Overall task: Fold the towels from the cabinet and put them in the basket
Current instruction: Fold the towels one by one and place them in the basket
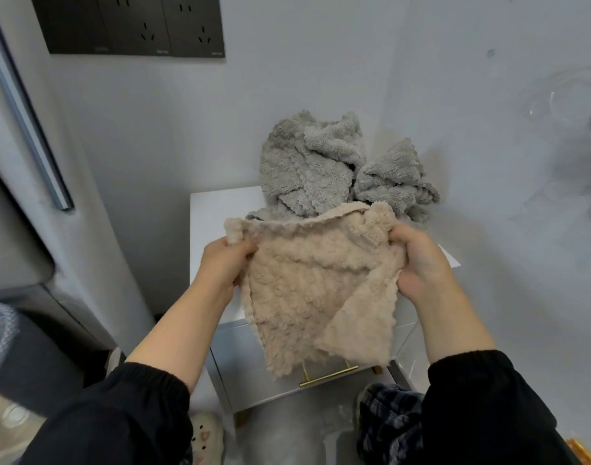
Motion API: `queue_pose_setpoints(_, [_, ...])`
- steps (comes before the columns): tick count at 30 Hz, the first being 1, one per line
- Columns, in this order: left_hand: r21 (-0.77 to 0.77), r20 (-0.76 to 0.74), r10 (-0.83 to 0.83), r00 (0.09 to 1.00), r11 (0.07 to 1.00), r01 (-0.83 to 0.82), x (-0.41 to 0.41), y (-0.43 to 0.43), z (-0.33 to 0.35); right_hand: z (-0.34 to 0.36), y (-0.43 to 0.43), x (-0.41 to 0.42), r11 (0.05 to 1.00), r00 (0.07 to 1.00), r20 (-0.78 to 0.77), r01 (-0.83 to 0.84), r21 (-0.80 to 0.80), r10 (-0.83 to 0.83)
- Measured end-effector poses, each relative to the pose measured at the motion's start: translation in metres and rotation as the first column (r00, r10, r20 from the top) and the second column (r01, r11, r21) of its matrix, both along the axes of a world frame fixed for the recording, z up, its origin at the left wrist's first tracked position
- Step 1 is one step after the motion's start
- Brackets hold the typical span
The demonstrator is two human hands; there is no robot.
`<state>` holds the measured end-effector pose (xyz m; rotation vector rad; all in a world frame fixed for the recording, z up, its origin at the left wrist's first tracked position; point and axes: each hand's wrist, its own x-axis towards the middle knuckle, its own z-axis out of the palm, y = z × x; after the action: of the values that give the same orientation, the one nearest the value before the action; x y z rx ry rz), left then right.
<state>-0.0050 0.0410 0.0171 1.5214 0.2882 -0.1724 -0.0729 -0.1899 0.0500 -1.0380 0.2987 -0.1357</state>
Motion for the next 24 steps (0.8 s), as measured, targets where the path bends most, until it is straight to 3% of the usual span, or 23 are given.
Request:
queue_pose_setpoints(5, [0.122, 0.173, 0.007, 0.985, 0.992, -0.028, 0.010, 0.011, 0.000, -0.002, -0.021, 0.002, 0.992, 0.992, -0.001, 0.124, -0.032, -0.124])
queue_pose_setpoints(7, [0.005, 0.137, -0.003, 0.991, 1.000, 0.003, 0.010, 0.012, 0.004, 0.001, -0.027, -0.001, 0.991, 0.990, 0.053, 0.133, -0.018, -0.132])
queue_pose_setpoints(10, [-0.341, -0.001, -0.106, 0.994, 0.935, 0.099, 0.009, 0.014, 0.013, 0.006, -0.035, -0.006, 0.999, 0.994, 0.102, 0.043, 0.001, -0.043])
queue_pose_setpoints(13, [-0.387, 0.013, -0.210, 0.978, 0.900, 0.198, 0.008, 0.015, 0.016, 0.006, -0.041, -0.010, 0.987, 0.985, 0.074, -0.159, 0.006, 0.158])
queue_pose_setpoints(18, [-0.386, 0.055, -0.219, 0.974, 0.895, 0.223, 0.002, 0.010, 0.015, -0.008, -0.041, -0.011, 0.893, 0.886, -0.134, -0.450, -0.022, 0.443])
queue_pose_setpoints(20, [-0.406, 0.060, -0.227, 0.972, 0.884, 0.232, 0.001, 0.009, 0.017, -0.008, -0.032, -0.010, 0.884, 0.862, -0.260, -0.464, -0.063, 0.434])
queue_pose_setpoints(24, [-0.404, 0.067, -0.229, 0.971, 0.884, 0.236, -0.003, 0.005, 0.020, -0.015, -0.013, -0.005, 0.785, 0.817, -0.494, -0.504, -0.360, 0.298])
